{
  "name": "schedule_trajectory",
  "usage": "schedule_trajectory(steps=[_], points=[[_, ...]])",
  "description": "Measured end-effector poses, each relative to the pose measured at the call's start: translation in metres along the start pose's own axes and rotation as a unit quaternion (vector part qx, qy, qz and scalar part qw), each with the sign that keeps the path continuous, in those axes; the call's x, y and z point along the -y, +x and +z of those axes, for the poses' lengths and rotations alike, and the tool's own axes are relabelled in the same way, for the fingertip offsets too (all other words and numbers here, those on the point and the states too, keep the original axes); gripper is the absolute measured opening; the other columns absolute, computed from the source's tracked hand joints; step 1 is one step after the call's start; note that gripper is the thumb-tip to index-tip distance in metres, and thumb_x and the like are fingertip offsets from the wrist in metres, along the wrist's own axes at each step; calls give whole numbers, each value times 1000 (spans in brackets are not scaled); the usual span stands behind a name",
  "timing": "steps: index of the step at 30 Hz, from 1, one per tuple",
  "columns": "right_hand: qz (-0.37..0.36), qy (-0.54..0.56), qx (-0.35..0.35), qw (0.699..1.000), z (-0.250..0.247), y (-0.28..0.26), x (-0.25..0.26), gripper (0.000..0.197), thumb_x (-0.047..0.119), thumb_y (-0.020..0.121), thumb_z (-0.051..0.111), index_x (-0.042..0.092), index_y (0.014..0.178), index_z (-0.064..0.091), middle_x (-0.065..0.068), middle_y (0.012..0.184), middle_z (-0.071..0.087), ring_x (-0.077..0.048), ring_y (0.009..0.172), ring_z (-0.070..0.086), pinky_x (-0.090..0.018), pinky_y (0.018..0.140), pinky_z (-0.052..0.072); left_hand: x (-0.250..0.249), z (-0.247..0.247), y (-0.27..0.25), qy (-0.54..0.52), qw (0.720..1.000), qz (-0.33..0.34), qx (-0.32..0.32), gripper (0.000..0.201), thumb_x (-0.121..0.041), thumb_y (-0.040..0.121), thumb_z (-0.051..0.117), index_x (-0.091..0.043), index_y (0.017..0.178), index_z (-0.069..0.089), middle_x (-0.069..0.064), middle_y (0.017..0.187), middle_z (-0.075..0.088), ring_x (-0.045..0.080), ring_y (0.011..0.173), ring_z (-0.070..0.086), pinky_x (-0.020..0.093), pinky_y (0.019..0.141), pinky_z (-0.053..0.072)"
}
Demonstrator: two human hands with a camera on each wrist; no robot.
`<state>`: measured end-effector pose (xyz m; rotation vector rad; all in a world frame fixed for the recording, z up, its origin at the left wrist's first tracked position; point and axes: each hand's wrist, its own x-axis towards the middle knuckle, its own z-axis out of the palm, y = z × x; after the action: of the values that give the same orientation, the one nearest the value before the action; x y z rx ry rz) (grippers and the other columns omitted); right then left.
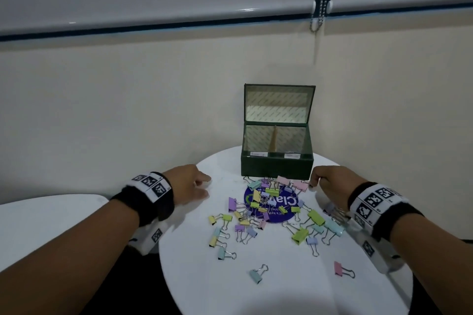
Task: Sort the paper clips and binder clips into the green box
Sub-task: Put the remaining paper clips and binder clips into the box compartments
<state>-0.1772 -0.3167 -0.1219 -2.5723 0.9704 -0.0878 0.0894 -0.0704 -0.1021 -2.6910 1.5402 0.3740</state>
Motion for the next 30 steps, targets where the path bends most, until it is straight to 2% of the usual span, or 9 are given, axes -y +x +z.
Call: schedule_trajectory(steps=[2, 3, 5, 7, 14, 19, 24, 27, 30], points=[[-7, 2, -6, 1000, -2, -2, 0, 30, 9, 97, 40, 23, 94, 67, 0, 87, 61, -13, 76, 53, -26, 70, 38, -13, -2, 0, 1, 999, 31, 5, 35, -40, 84, 60, -13, 70, 44, -1, 63, 50, 14, 57, 47, 29, 61, 42], [-11, -8, -10, 1000, -2, -2, 0, 28, 14, 100, 40, 23, 101, 66, -3, 96, 64, -17, 83, 56, -27, 75, 40, -21, -3, 0, 7, 999, 44, 0, 28, -39, 87, 60, -16, 73, 54, -5, 68, 53, 11, 62, 48, 28, 65, 43], [-2, -35, -4, 999, -1, -1, -2, 29, 28, 102, 41, 27, 122, 62, -5, 115, 66, -21, 101, 59, -28, 86, 43, -33, 0, 2, 16, 997, 70, -1, 24, -45, 92, 56, -31, 109, 67, -9, 102, 62, 8, 89, 56, 28, 86, 47], [13, -69, 27, 997, 2, 1, -5, 34, 36, 101, 46, 36, 134, 55, 0, 114, 64, -20, 101, 59, -28, 89, 45, -46, 3, 0, -4, 997, 78, 13, 44, -53, 91, 56, -35, 130, 58, -13, 118, 57, 5, 100, 54, 25, 95, 43], [34, -69, 16, 997, 4, 5, -9, 13, 30, 93, 58, 36, 105, 60, 6, 94, 66, -15, 85, 65, -31, 84, 56, -57, 14, 1, -42, 997, 63, 20, 28, -44, 81, 75, -35, 106, 68, -15, 100, 60, 7, 91, 60, 24, 83, 49], [66, -107, 37, 991, 4, 7, -7, 12, 34, 93, 60, 27, 102, 62, 6, 99, 66, -14, 88, 60, -25, 73, 47, -55, 14, -3, -56, 995, 70, -54, 14, -32, 82, 71, -26, 82, 58, -11, 85, 63, 12, 81, 60, 24, 72, 50], [67, -110, 27, 991, 5, 5, -4, 6, 26, 89, 56, 22, 86, 59, 1, 90, 65, -16, 81, 62, -29, 70, 52, -57, 10, -3, -100, 989, 98, -46, 21, -15, 96, 51, -34, 103, 54, -14, 88, 58, 9, 79, 57, 20, 70, 42], [66, -80, 13, 994, 3, 2, -1, 12, 26, 89, 59, 19, 84, 52, -1, 83, 63, -17, 73, 58, -28, 64, 47, -60, 9, -4, -85, 991, 105, -26, 31, -15, 100, 40, -34, 92, 64, -8, 93, 46, 14, 87, 52, 27, 82, 42], [47, -63, -2, 997, 2, 0, 1, 7, 22, 91, 54, 22, 90, 48, -1, 81, 61, -16, 70, 52, -30, 63, 44, -61, 11, -9, -68, 994, 86, -18, 25, -23, 97, 48, -30, 89, 71, -6, 95, 45, 15, 87, 55, 29, 82, 46]])
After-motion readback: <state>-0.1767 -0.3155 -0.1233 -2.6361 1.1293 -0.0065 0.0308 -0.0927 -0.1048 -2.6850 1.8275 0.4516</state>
